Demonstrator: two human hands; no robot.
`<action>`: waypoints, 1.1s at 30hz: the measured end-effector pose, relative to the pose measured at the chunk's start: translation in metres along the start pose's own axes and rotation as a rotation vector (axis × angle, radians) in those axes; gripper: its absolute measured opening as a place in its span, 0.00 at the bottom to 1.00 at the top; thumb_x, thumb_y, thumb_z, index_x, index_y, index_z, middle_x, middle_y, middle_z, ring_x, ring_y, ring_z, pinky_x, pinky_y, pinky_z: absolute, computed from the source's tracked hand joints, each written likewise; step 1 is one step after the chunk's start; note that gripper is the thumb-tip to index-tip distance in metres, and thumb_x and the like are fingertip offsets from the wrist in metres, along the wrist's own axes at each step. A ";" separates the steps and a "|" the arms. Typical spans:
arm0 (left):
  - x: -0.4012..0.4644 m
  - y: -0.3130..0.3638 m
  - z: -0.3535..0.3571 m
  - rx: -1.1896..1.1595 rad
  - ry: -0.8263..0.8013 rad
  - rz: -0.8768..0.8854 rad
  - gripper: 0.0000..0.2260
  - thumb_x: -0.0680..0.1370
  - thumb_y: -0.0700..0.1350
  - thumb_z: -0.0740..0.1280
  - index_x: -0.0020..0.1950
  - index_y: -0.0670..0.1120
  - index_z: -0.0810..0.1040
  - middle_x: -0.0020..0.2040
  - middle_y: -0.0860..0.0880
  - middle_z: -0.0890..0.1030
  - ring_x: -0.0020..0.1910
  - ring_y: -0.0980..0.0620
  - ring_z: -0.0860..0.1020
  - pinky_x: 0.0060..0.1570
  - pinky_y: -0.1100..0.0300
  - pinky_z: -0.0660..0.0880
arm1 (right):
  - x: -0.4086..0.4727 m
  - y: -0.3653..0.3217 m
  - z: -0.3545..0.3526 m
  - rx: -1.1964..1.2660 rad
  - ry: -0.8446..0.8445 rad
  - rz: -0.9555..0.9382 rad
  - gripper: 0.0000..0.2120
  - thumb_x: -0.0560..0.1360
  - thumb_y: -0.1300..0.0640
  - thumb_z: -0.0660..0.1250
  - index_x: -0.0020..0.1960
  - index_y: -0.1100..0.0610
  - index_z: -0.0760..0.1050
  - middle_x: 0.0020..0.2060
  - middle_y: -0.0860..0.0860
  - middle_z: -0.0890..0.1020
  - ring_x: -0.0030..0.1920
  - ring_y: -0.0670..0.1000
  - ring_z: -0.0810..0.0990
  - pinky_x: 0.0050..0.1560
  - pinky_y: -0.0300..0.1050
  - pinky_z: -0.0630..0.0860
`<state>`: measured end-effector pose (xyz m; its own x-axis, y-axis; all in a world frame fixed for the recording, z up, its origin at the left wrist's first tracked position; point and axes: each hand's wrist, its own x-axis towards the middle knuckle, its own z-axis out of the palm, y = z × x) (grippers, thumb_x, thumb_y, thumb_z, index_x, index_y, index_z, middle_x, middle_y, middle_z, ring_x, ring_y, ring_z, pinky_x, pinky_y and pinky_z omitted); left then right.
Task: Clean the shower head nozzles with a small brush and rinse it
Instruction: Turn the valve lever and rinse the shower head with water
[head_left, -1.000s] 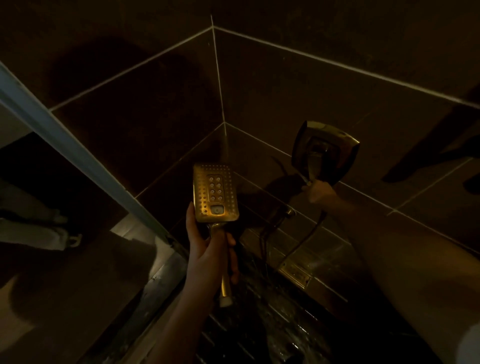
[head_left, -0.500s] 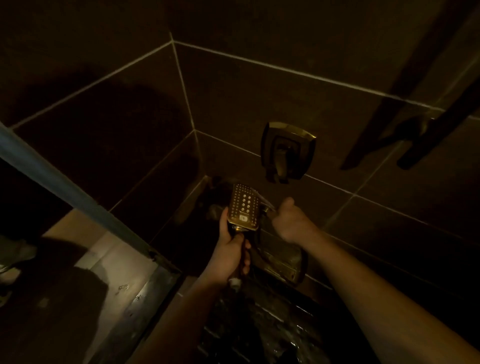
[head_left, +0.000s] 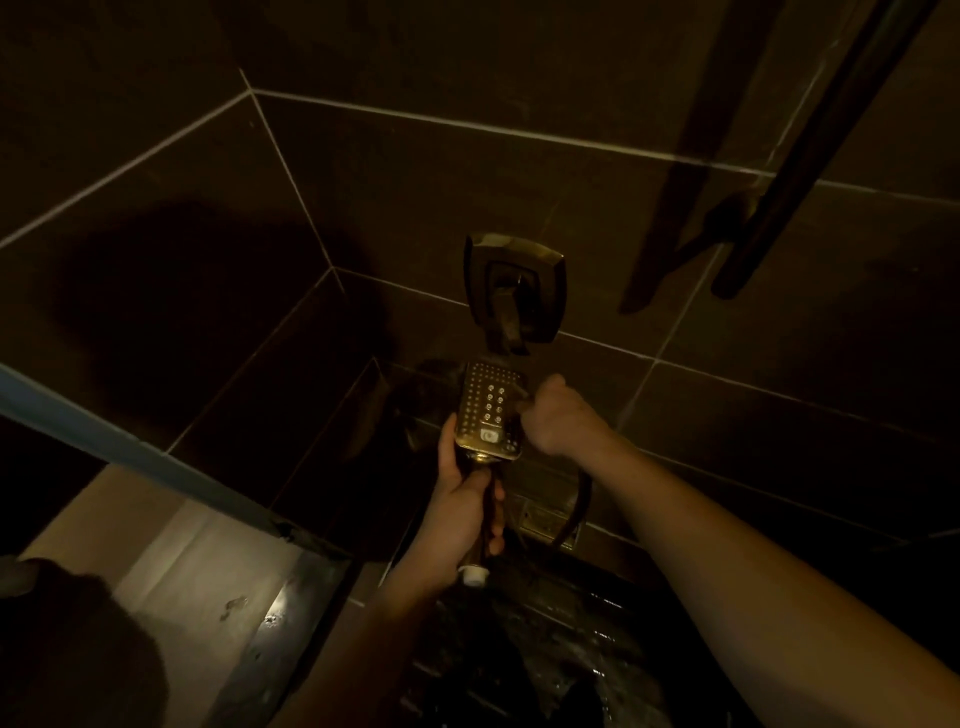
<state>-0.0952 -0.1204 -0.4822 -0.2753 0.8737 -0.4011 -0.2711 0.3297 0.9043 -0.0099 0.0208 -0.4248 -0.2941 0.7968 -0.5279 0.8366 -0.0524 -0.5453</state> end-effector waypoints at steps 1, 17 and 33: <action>-0.001 0.000 0.001 -0.008 0.006 -0.005 0.31 0.86 0.41 0.55 0.76 0.74 0.49 0.40 0.43 0.76 0.25 0.49 0.72 0.21 0.59 0.70 | -0.001 0.003 -0.002 0.009 0.004 0.003 0.23 0.80 0.50 0.61 0.69 0.62 0.62 0.66 0.61 0.73 0.64 0.60 0.75 0.59 0.52 0.73; 0.007 0.008 0.011 -0.203 0.178 -0.175 0.27 0.85 0.39 0.55 0.76 0.66 0.57 0.37 0.43 0.75 0.25 0.50 0.72 0.20 0.62 0.68 | -0.044 0.013 0.012 -0.085 -0.172 -0.047 0.22 0.81 0.55 0.59 0.72 0.63 0.62 0.63 0.58 0.75 0.58 0.55 0.76 0.43 0.43 0.67; 0.003 0.011 0.021 -0.165 0.160 -0.217 0.27 0.84 0.41 0.57 0.78 0.66 0.56 0.47 0.38 0.80 0.24 0.50 0.74 0.20 0.61 0.69 | -0.058 -0.004 0.017 -0.072 -0.223 -0.166 0.08 0.80 0.58 0.59 0.42 0.54 0.68 0.38 0.50 0.76 0.36 0.47 0.75 0.31 0.39 0.68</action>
<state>-0.0792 -0.1067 -0.4704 -0.3327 0.7177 -0.6118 -0.4818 0.4283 0.7645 -0.0044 -0.0352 -0.4034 -0.5180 0.6381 -0.5696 0.7966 0.1172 -0.5930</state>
